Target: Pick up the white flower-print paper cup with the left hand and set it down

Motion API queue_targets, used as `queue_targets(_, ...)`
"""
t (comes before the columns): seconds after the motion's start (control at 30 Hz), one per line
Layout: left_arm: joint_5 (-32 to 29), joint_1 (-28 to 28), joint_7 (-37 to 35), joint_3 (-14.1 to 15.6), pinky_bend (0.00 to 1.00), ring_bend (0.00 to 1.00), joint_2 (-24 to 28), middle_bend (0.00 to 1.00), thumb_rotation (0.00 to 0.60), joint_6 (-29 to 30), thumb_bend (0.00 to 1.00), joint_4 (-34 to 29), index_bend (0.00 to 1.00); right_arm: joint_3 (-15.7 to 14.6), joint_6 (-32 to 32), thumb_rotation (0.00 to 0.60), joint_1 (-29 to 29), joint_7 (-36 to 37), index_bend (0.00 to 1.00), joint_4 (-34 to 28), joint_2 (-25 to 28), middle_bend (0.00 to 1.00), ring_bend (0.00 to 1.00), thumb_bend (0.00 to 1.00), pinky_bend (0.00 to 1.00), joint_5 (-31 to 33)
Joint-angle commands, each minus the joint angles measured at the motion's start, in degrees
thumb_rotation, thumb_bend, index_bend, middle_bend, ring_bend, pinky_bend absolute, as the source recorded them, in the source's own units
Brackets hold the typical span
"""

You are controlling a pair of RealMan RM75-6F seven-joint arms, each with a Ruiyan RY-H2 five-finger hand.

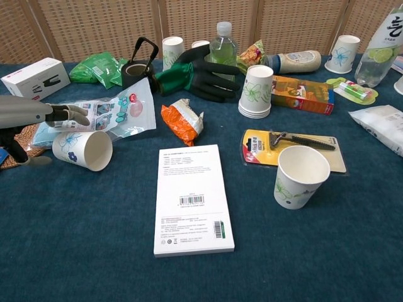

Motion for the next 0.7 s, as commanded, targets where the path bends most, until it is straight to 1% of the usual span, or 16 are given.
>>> queue_targets(0.03,-0.2,-0.1,-0.5,0.1,0.21,0.0,0.0,0.01,0.6,-0.4,0.41,-0.1,0.09,0.0,0.0,0.51,0.0,0.0,0.0,0.0,0.0,0.0,0.0,0.34,0.0,0.0)
queue_targets(0.13,-0.3,-0.1,-1.3,0.1,0.22,0.0,-0.2,0.03,0.6,-0.6,0.41,0.0,0.11,0.0,-0.3,0.51,0.0,0.0,0.0,0.1,-0.1,0.0,0.0,0.33,0.0,0.1)
queue_targets(0.27,-0.6,-0.1,-2.2,-0.1,0.24,0.02,-0.9,0.06,0.6,-0.6,0.41,0.6,0.17,0.1,-0.3,0.508,0.0,0.1,0.0,0.1,-0.1,0.0,0.0,0.33,0.0,0.2)
queue_targets(0.37,-1.0,-0.1,-2.1,-0.4,0.26,0.06,-1.4,0.1,0.6,-0.2,0.41,1.0,0.23,0.1,-0.3,0.51,-0.1,0.1,0.0,0.1,-0.1,0.0,0.0,0.33,0.0,0.5)
queue_targets(0.53,-1.8,0.5,-1.7,-1.0,0.33,0.14,-2.5,0.2,0.6,1.8,0.41,1.5,0.35,0.2,-0.1,0.51,-0.3,0.1,0.0,0.0,-0.1,0.0,0.0,0.34,0.0,0.7)
queue_targets(0.7,-2.0,0.7,-0.8,-1.1,0.36,0.17,-2.7,0.23,0.6,2.6,0.41,1.6,0.38,0.3,0.0,0.51,-0.4,-0.1,0.0,-0.1,-0.1,0.0,0.0,0.33,0.0,0.8)
